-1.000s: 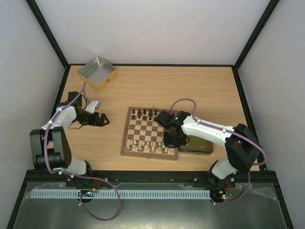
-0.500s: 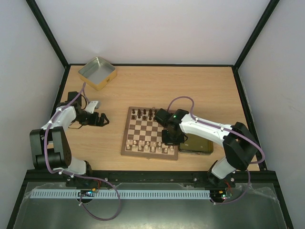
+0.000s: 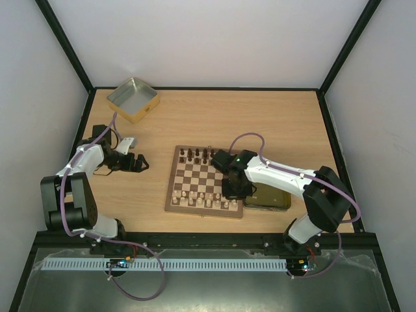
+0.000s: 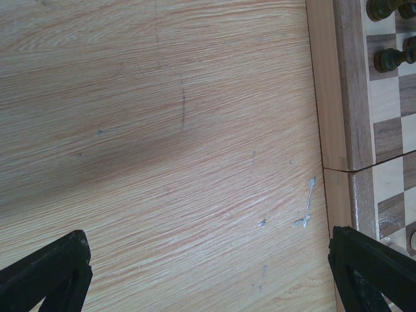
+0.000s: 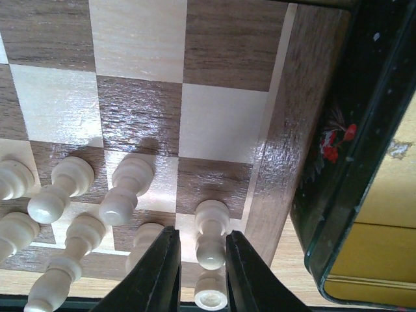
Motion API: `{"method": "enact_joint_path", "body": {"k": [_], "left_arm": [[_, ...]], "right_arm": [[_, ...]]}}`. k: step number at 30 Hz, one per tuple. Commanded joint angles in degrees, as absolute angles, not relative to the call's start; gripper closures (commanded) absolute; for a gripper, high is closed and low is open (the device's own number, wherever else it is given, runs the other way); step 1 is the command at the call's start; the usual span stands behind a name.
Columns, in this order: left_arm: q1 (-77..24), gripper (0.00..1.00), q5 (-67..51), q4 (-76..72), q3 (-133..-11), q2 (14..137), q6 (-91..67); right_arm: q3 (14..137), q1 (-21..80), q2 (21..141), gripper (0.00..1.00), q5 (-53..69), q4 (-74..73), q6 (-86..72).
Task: Set up the chess pieces on the board
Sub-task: Place the chess piece on the chessboard.
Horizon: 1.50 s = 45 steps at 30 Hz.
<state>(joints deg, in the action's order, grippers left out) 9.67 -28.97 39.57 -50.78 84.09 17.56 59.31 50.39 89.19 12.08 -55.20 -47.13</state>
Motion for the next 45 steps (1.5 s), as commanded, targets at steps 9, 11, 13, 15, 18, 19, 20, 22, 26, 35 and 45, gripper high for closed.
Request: {"method": "enact_joint_path", "body": {"k": [9, 11, 13, 15, 18, 19, 20, 22, 26, 35, 45], "left_arm": [[10.0, 0.01, -29.6, 40.6, -52.2, 83.7, 17.9], [10.0, 0.01, -29.6, 40.6, -52.3, 83.7, 17.9], [10.0, 0.01, -29.6, 40.6, -52.2, 83.7, 17.9], [10.0, 0.01, -29.6, 40.6, -52.3, 83.8, 17.9], [10.1, 0.01, -29.6, 40.6, -52.3, 83.8, 17.9], [10.0, 0.01, -29.6, 40.6, -52.3, 83.8, 17.9], [10.0, 0.01, -29.6, 40.6, -52.3, 83.8, 18.0], [10.1, 0.01, -29.6, 40.6, -52.3, 83.9, 17.9], [10.1, 0.01, -29.6, 40.6, -52.3, 84.0, 17.9], [10.2, 0.01, -29.6, 40.7, -52.4, 84.1, 17.9], [10.2, 0.01, -29.6, 40.7, -52.3, 84.2, 17.9]], "right_arm": [[57.2, 50.7, 88.9, 0.86, 12.2, -55.1, -46.8], [57.4, 50.7, 89.1, 0.87, 12.1, -55.0, -46.7], [57.6, 50.7, 89.5, 0.89, 11.7, -55.0, -46.6], [57.8, 50.7, 89.7, 0.9, 11.3, -54.9, -46.6], [58.1, 50.7, 90.1, 0.91, 10.9, -54.8, -46.6], [58.2, 50.7, 90.3, 0.91, 10.7, -54.8, -46.7], [58.3, 50.7, 90.4, 0.91, 10.5, -54.8, -46.7], [58.4, 50.6, 90.8, 0.91, 10.2, -54.8, -46.6], [59.0, 50.4, 91.3, 0.91, 9.5, -54.8, -46.4], [60.7, 49.3, 92.1, 0.92, 8.4, -55.5, -45.7], [60.1, 48.6, 92.4, 0.92, 8.6, -54.8, -45.8]]}}
